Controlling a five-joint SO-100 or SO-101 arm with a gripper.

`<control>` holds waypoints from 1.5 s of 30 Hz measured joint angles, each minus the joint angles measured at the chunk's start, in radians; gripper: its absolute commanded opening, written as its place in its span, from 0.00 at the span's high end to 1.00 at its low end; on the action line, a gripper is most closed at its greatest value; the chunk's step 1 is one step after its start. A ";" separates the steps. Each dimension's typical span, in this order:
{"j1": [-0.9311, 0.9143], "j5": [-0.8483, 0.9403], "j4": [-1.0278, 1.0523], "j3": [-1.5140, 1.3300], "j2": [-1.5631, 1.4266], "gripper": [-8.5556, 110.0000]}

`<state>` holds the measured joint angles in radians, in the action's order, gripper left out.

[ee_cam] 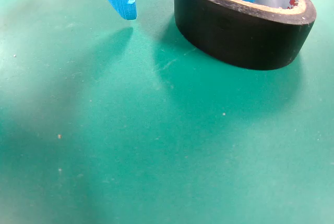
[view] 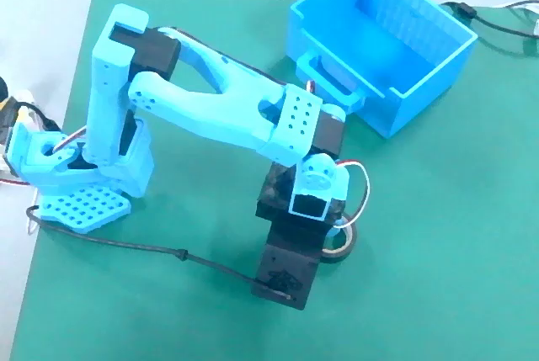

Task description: Put the tape in the box

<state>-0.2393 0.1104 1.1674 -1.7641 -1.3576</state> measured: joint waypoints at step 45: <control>-0.009 0.014 0.454 0.640 -0.279 0.93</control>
<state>-0.2485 0.1243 1.6214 -1.1244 -1.6368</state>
